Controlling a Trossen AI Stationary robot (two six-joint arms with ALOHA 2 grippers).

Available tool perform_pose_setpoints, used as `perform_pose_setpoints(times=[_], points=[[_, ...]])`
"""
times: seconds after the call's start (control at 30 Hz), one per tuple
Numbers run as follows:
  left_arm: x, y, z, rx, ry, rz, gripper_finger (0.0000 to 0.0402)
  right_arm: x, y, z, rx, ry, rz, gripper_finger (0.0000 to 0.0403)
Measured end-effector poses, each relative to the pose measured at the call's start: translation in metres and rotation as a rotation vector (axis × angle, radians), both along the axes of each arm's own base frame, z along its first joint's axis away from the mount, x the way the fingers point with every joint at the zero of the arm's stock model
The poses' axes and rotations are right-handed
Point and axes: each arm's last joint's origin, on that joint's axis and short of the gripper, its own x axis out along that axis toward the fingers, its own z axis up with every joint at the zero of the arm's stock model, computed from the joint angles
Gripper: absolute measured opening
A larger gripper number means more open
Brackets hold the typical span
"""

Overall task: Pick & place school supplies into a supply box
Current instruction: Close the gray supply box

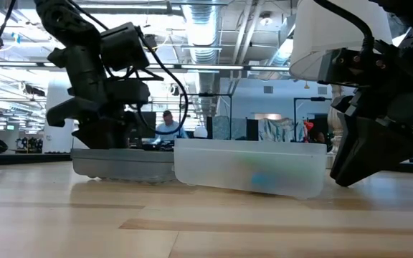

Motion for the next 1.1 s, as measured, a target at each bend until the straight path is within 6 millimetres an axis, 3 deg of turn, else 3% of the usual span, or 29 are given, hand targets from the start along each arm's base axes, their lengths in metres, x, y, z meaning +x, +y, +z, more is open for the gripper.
perform_pose_setpoints(times=[0.27, 1.1], points=[[0.0047, -0.0009, -0.0002, -0.012, -0.099, -0.039, 0.0146, 0.0032, -0.0035, 0.0003, 0.008, -0.007, -0.015, 0.0085], [0.0078, -0.0027, 0.0086, -0.054, -0.181, -0.102, 0.0146, 0.0034, -0.0038, 0.0004, 0.003, -0.008, -0.015, 0.0085]])
